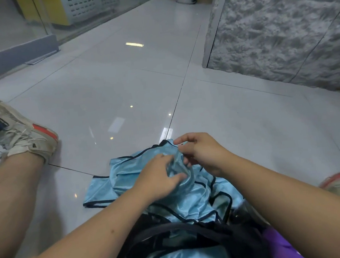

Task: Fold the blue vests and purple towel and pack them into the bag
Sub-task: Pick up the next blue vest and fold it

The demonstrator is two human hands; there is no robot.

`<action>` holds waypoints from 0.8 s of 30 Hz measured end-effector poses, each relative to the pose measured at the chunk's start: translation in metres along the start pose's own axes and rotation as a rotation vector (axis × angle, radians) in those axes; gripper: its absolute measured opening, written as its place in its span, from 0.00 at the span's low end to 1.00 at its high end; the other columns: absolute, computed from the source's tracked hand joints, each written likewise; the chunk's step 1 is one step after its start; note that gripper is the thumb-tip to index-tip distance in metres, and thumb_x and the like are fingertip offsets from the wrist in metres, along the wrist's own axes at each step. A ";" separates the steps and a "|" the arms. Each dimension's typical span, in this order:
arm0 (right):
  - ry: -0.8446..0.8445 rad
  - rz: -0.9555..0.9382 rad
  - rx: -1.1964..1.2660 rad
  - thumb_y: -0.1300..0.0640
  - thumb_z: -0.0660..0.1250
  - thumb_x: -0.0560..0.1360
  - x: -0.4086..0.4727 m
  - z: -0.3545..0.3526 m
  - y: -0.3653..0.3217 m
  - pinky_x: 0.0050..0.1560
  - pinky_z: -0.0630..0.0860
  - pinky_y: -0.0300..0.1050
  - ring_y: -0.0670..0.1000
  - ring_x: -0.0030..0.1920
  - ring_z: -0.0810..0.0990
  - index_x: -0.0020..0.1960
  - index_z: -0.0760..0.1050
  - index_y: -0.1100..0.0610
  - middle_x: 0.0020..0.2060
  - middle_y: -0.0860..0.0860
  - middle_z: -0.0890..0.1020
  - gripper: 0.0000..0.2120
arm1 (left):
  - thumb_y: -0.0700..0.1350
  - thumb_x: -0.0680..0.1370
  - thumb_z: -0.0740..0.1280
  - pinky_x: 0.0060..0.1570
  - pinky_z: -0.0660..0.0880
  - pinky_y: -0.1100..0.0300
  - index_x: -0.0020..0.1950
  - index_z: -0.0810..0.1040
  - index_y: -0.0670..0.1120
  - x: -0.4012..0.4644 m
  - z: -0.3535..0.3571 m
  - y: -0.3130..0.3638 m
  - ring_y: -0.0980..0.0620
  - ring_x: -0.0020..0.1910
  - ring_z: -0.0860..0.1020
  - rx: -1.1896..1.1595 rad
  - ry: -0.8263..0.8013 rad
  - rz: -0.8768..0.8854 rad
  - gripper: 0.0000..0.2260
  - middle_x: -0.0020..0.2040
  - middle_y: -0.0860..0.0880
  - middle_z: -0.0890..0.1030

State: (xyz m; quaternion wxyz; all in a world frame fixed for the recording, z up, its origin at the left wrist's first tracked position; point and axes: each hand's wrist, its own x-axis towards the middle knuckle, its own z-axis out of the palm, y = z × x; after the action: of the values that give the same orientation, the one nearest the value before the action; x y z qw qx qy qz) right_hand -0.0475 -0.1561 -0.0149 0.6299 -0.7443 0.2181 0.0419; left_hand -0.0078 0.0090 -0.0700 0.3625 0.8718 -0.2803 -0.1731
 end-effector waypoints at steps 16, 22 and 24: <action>-0.259 0.463 -0.720 0.55 0.80 0.74 -0.007 -0.020 0.065 0.45 0.86 0.56 0.58 0.38 0.82 0.64 0.76 0.66 0.39 0.61 0.83 0.25 | 0.43 0.81 0.62 0.43 0.81 0.48 0.43 0.80 0.43 0.025 -0.037 -0.055 0.40 0.40 0.81 -0.529 0.447 -0.611 0.10 0.42 0.42 0.83; -0.121 0.358 -0.436 0.67 0.71 0.76 -0.006 -0.025 0.054 0.32 0.79 0.44 0.57 0.34 0.82 0.54 0.79 0.68 0.35 0.59 0.82 0.08 | 0.42 0.85 0.62 0.46 0.85 0.47 0.57 0.79 0.46 0.028 -0.046 -0.039 0.43 0.44 0.88 -1.126 0.606 -0.619 0.06 0.53 0.44 0.85; -0.020 0.307 -0.318 0.66 0.68 0.76 -0.004 -0.026 0.045 0.32 0.78 0.44 0.55 0.32 0.81 0.48 0.78 0.63 0.35 0.56 0.82 0.01 | 0.46 0.83 0.66 0.48 0.84 0.48 0.61 0.74 0.49 0.028 -0.047 -0.038 0.45 0.44 0.88 -1.055 0.632 -0.589 0.07 0.56 0.44 0.84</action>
State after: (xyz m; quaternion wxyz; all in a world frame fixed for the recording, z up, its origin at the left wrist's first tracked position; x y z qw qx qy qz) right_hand -0.0742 -0.1853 -0.0497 0.4928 -0.7919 0.3131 0.1787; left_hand 0.0520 0.0386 -0.0681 0.7412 0.6271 0.2101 -0.1151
